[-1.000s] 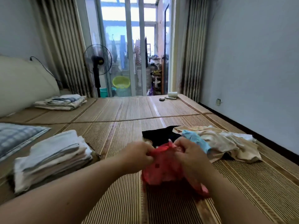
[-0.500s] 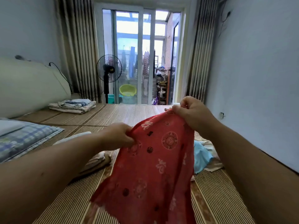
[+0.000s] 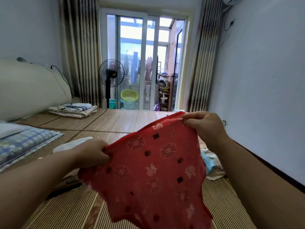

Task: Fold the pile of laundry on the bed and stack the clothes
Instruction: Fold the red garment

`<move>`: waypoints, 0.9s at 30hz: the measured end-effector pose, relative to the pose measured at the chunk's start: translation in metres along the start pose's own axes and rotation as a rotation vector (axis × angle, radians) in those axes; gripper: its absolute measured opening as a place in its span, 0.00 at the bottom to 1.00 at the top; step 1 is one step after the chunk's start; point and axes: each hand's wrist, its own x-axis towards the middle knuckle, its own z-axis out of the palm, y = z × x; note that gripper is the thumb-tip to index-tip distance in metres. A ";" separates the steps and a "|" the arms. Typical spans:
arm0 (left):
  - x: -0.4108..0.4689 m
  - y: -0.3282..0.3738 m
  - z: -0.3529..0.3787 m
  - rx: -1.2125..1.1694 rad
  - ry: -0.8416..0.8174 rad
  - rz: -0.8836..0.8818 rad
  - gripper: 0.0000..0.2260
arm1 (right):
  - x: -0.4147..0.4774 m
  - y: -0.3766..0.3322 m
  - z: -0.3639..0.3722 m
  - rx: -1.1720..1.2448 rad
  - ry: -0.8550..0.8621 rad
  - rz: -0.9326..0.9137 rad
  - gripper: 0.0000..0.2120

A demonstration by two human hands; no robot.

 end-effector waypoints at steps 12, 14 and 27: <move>0.015 -0.044 -0.023 -0.995 0.283 -0.175 0.10 | 0.017 0.023 -0.008 0.409 -0.100 0.318 0.15; 0.024 -0.054 -0.025 -0.838 0.277 -0.249 0.06 | 0.024 0.033 -0.005 0.328 -0.100 0.366 0.11; 0.100 -0.051 -0.042 -0.314 0.689 -0.195 0.06 | 0.107 0.086 0.045 0.191 0.147 0.270 0.15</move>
